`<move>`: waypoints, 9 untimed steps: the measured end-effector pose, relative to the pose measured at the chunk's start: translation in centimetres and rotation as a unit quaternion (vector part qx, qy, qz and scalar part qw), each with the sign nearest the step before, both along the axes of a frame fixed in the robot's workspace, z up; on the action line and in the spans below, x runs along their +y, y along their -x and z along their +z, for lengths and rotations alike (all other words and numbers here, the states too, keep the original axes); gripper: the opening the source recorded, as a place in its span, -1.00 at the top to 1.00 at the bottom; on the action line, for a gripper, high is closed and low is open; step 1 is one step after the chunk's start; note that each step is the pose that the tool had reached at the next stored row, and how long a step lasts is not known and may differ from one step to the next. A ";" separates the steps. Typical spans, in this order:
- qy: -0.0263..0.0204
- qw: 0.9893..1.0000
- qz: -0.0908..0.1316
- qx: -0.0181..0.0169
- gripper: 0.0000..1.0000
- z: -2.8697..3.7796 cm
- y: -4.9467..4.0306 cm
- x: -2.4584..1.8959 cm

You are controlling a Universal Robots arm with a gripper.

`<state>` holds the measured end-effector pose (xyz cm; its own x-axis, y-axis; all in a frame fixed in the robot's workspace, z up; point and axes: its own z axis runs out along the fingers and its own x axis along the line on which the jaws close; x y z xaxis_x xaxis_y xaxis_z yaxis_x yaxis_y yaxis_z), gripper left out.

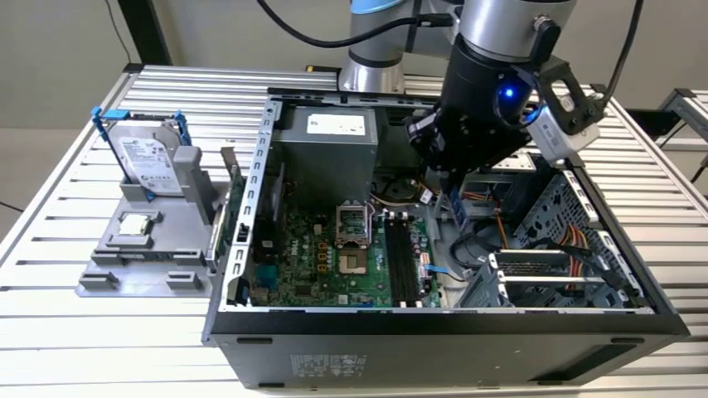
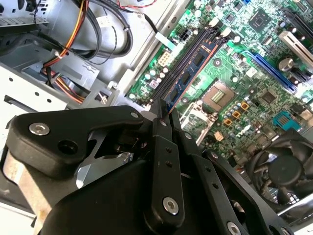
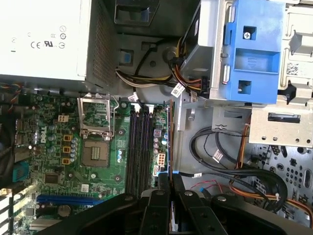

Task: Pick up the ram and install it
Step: 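Insert the ram into the slot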

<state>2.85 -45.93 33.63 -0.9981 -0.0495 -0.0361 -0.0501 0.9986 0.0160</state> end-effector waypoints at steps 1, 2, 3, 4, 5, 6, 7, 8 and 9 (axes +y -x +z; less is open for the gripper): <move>0.000 1.000 0.000 0.000 1.00 -0.06 0.00 0.00; 0.000 1.000 0.000 0.000 1.00 -0.12 0.00 0.00; 0.000 1.000 0.000 0.000 1.00 -0.17 0.00 0.00; 0.000 1.000 0.000 0.000 1.00 -0.22 0.00 0.00; 0.000 1.000 0.000 0.000 1.00 -0.28 0.00 0.00; 0.000 1.000 0.000 0.000 1.00 -0.33 0.00 0.00; 0.001 1.000 0.000 0.000 1.00 -0.38 0.00 0.00; 0.001 1.000 0.000 0.000 1.00 -0.42 0.00 0.00; 0.001 1.000 0.000 0.000 1.00 -0.48 -0.01 0.00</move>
<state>2.86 -45.93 33.16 -0.9981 -0.0496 -0.0360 -0.0502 0.9986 0.0147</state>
